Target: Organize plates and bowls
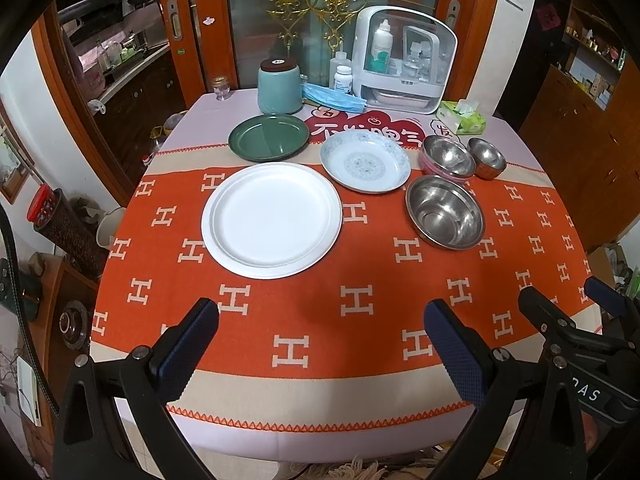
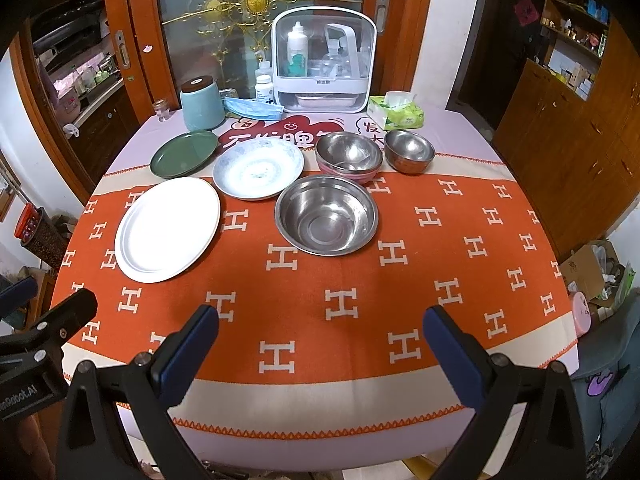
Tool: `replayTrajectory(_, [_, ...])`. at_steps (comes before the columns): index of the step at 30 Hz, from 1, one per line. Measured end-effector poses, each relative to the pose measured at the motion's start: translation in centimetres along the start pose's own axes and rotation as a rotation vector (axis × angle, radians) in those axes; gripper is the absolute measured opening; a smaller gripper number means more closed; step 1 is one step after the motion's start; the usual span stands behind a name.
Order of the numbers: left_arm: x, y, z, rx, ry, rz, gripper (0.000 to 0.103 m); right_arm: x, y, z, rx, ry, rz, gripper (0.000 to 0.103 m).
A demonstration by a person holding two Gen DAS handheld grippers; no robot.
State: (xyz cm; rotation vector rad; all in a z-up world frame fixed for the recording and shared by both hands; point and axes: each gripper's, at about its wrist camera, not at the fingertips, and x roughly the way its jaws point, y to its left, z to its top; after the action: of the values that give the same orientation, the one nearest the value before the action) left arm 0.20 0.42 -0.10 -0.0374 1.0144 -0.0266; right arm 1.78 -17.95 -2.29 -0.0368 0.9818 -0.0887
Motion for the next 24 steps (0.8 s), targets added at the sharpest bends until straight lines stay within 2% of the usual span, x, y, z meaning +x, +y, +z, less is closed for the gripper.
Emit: replayTrajectory(24, [-0.5,-0.5,-0.4,0.008,0.0,-0.002,0.102,-1.1,-0.3,-0.3,0.001,-0.015,0.005,0.102])
